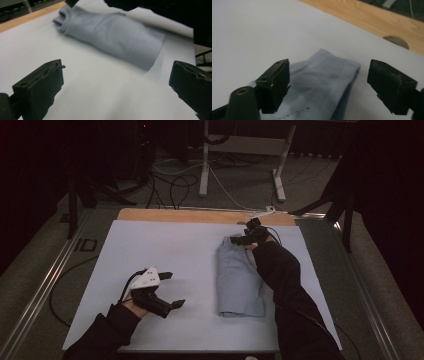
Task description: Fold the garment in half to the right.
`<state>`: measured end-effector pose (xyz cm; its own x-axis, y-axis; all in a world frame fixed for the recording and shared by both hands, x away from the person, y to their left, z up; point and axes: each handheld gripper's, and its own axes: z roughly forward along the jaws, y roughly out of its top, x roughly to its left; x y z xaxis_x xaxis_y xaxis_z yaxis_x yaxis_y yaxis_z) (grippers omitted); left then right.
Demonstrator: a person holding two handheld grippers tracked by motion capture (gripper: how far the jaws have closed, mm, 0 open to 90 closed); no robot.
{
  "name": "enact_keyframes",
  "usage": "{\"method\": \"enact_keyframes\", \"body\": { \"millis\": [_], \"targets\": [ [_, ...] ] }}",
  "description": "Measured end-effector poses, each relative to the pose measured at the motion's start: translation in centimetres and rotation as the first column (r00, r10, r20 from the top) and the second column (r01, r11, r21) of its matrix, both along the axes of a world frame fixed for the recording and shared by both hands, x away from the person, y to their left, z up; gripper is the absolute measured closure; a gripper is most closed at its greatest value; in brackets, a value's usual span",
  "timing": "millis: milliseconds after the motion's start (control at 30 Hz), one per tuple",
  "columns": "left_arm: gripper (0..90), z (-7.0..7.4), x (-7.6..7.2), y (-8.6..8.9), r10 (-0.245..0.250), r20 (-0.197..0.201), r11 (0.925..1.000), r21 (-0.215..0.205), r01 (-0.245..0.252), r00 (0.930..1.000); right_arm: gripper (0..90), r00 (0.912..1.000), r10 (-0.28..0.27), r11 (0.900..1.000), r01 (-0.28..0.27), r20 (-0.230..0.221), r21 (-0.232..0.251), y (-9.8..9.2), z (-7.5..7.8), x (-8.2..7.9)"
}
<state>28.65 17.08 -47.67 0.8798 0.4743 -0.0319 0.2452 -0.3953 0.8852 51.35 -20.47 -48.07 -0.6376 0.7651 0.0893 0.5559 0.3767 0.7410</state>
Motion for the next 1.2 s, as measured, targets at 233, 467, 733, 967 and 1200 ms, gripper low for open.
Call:
{"method": "enact_keyframes", "body": {
  "millis": [233, 467, 733, 967, 1200],
  "targets": [
    [0.3, -1.6, -1.1, 3.0, 0.069, -0.029, 0.9976, -0.002, -0.069, 0.9972, 35.1, 0.9947, -0.050, 0.998, 0.048, -0.090, -0.028, -0.7, -2.7, 0.6],
    [0.3, -2.6, -1.7, 4.5, 0.104, -0.032, 0.9933, -0.046, -0.106, 0.9940, 53.6, 0.9898, -0.060, 0.996, 0.051, -0.129, -0.069, -0.9, -3.9, 0.9],
    [0.3, -2.7, -1.9, 5.5, 0.135, -0.021, 0.9889, -0.060, -0.136, 0.9907, 81.3, 0.9951, 0.010, 0.993, -0.021, -0.099, -0.116, 0.0, -3.2, 0.4],
    [0.3, -3.0, -1.7, 5.9, 0.155, -0.010, 0.9841, -0.086, -0.155, 0.9879, 81.7, 0.9996, 0.011, 0.998, -0.012, -0.026, -0.059, 0.3, -1.7, 0.2],
    [0.3, -3.3, -1.6, 6.0, 0.164, -0.008, 0.9834, -0.078, -0.164, 0.9865, 78.3, 0.9977, -0.015, 0.995, 0.009, -0.065, -0.094, 1.1, -3.0, 0.8]
  ]
}}
